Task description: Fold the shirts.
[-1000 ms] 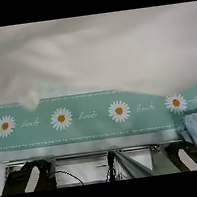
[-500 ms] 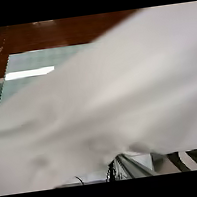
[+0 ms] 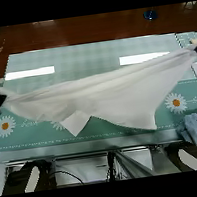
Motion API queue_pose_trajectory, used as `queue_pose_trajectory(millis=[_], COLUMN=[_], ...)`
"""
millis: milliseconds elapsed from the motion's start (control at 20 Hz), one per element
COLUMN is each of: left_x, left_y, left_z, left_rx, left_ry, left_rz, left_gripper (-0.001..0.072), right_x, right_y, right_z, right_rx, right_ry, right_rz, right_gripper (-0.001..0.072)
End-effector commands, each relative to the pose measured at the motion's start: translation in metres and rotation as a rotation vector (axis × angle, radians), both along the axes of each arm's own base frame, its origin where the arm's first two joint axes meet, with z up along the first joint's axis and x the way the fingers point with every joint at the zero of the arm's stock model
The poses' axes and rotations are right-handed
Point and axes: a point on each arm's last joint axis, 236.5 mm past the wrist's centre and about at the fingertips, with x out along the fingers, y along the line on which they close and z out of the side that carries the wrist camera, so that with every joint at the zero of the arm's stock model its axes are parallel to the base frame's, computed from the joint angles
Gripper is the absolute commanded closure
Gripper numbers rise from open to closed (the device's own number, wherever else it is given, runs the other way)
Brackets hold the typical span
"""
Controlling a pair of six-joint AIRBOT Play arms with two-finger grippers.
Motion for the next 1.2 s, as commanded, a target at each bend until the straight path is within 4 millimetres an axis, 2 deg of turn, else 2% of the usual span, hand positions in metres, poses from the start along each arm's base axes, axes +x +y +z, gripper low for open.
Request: queue_pose_trajectory(millis=[0, 100, 200, 300, 400, 500, 600, 750, 850, 900, 950, 1000, 1050, 1100, 1150], left_x=[0.069, 0.115, 0.158, 0.189, 0.21, 0.221, 0.224, 0.216, 0.211, 0.211, 0.212, 0.214, 0.214, 0.213, 0.211], left_y=[0.015, 0.022, 0.027, 0.026, 0.021, 0.013, -0.003, -0.031, -0.04, -0.04, -0.036, -0.03, -0.02, -0.005, 0.019], left_z=[-0.058, -0.062, -0.069, -0.086, -0.109, -0.136, -0.168, -0.209, -0.226, -0.228, -0.226, -0.218, -0.206, -0.189, -0.17], left_rx=[-0.019, -0.068, -0.147, -0.242, -0.288, -0.283, -0.278, -0.274, -0.271, -0.271, -0.273, -0.279, -0.286, -0.285, -0.263], left_ry=[-0.006, -0.072, -0.118, -0.108, -0.082, -0.047, 0.021, 0.137, 0.187, 0.191, 0.185, 0.181, 0.184, 0.186, 0.186], left_rz=[0.055, 0.111, 0.173, 0.225, 0.252, 0.252, 0.23, 0.176, 0.158, 0.159, 0.167, 0.173, 0.174, 0.176, 0.182], left_gripper=[0.0676, 0.0676, 0.0676, 0.0676, 0.0676, 0.0675, 0.0675, 0.0674, 0.0668, 0.0571, 0.0381, 0.0231, 0.0181, 0.018, 0.018], right_x=[0.083, 0.123, 0.153, 0.177, 0.196, 0.211, 0.218, 0.212, 0.211, 0.212, 0.212, 0.21, 0.205, 0.197, 0.186], right_y=[-0.015, -0.015, -0.008, -0.002, 0.002, 0.002, 0.002, 0.01, 0.019, 0.021, 0.023, 0.024, 0.024, 0.021, 0.011], right_z=[-0.056, -0.064, -0.074, -0.084, -0.095, -0.114, -0.141, -0.193, -0.207, -0.205, -0.199, -0.189, -0.176, -0.159, -0.142], right_rx=[-0.059, -0.051, -0.003, 0.041, 0.078, 0.097, 0.102, 0.153, 0.203, 0.217, 0.228, 0.229, 0.21, 0.171, 0.112], right_ry=[-0.06, -0.141, -0.199, -0.239, -0.268, -0.27, -0.228, -0.087, -0.054, -0.059, -0.067, -0.073, -0.075, -0.074, -0.064], right_rz=[0.012, 0.004, -0.001, -0.012, -0.028, -0.042, -0.05, -0.067, -0.077, -0.075, -0.075, -0.066, -0.031, 0.017, 0.043], right_gripper=[0.069, 0.069, 0.069, 0.0689, 0.0689, 0.0689, 0.0689, 0.0689, 0.0689, 0.0686, 0.0624, 0.0481, 0.0393, 0.033, 0.0297])
